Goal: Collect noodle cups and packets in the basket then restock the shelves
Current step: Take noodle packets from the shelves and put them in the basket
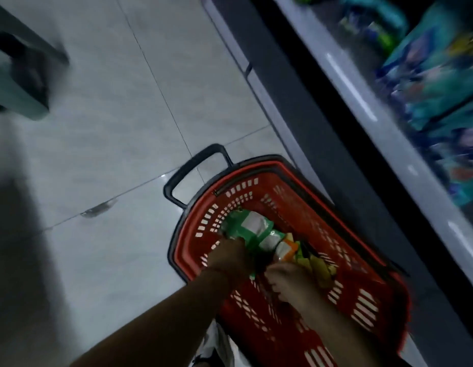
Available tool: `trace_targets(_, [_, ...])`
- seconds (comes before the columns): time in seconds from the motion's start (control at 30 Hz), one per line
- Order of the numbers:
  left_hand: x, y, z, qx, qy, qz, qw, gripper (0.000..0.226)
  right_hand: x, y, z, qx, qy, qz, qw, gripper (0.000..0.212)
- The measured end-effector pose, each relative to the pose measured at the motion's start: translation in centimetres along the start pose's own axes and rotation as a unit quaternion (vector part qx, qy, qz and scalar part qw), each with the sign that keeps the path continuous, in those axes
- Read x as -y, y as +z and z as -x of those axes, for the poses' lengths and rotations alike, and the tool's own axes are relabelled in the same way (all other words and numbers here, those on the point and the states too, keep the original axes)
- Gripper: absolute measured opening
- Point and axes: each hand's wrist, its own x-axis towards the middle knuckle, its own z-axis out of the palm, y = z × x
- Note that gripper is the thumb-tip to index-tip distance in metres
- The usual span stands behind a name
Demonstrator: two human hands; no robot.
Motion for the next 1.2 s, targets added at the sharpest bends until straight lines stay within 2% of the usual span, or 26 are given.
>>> trace_targets(0.1, [0.9, 5.0, -8.2, 0.045, -0.073, -0.063, 0.994, 0.036, -2.1, 0.9, -9.6, -0.022, 0.039, -0.019, 0.999, 0.011])
trace_targets(0.23, [2.6, 8.7, -14.0, 0.013, -0.112, -0.139, 0.984, 0.032, -3.3, 2.6, -18.3, -0.067, 0.064, -0.085, 0.992, 0.035])
trace_targets(0.4, [2.3, 7.6, -14.1, 0.008, -0.026, -0.167, 0.986, 0.028, -2.9, 3.7, -20.6, -0.083, 0.070, -0.166, 0.980, 0.090])
trace_targets(0.5, [1.2, 6.0, -10.9, -0.012, 0.066, -0.181, 0.981, 0.038, -3.5, 4.0, -21.2, -0.083, 0.055, -0.217, 0.971, 0.133])
trace_targets(0.53, [0.7, 5.3, -9.4, -0.023, 0.091, -0.185, 0.978, 0.040, -3.1, 3.7, -20.1, -0.091, 0.053, -0.217, 0.971, 0.137])
trace_targets(0.57, [0.2, 4.7, -7.8, -0.036, 0.106, -0.178, 0.978, 0.039, -2.7, 3.2, -18.9, -0.100, 0.053, -0.217, 0.970, 0.134])
trace_targets(0.6, [-0.3, 3.8, -5.9, -0.048, 0.120, -0.159, 0.979, 0.037, -1.5, 2.3, -16.2, -0.109, 0.051, -0.216, 0.969, 0.120])
trace_targets(0.67, [-1.4, 1.5, -1.4, -0.060, 0.159, -0.106, 0.980, 0.029, 1.5, 0.5, -9.7, -0.108, 0.031, -0.226, 0.968, 0.074])
trace_targets(0.7, [-2.0, 0.0, 1.0, -0.062, 0.182, -0.085, 0.978, 0.022, 2.6, -0.4, -6.6, -0.092, 0.018, -0.229, 0.969, 0.060])
trace_targets(0.73, [-2.7, -1.7, 3.5, -0.059, 0.203, -0.056, 0.976, 0.016, 3.5, -1.3, -3.6, -0.076, 0.009, -0.229, 0.970, 0.048])
trace_targets(0.8, [-4.3, -5.5, 8.5, -0.058, 0.218, 0.040, 0.973, 0.021, 4.8, -3.0, 1.9, -0.054, -0.023, -0.225, 0.973, 0.032])
trace_targets(0.9, [-5.6, -11.9, 15.0, -0.166, 0.212, 0.155, 0.950, 0.026, 7.4, -5.1, 11.6, -0.023, -0.044, -0.226, 0.973, 0.034])
trace_targets(0.97, [-6.6, -16.5, 19.1, -0.193, 0.181, 0.240, 0.934, 0.028, 10.0, -6.2, 18.7, -0.014, -0.087, -0.225, 0.970, 0.039])
trace_targets(1.03, [-7.9, -21.2, 23.1, -0.121, 0.155, 0.344, 0.918, 0.046, 12.9, -6.8, 25.3, 0.003, -0.137, -0.243, 0.960, 0.049])
trace_targets(1.1, [-9.0, -26.4, 27.7, -0.039, 0.167, 0.412, 0.895, 0.068, 16.5, -6.7, 32.1, 0.033, -0.177, -0.254, 0.950, 0.054])
trace_targets(1.13, [-9.5, -28.8, 30.1, -0.022, 0.199, 0.419, 0.886, 0.072, 18.4, -6.4, 35.6, 0.050, -0.201, -0.263, 0.942, 0.054])
trace_targets(1.2, [-10.4, -34.3, 35.0, -0.039, 0.272, 0.414, 0.868, 0.063, 22.2, -5.4, 41.8, 0.047, -0.246, -0.270, 0.930, 0.056])
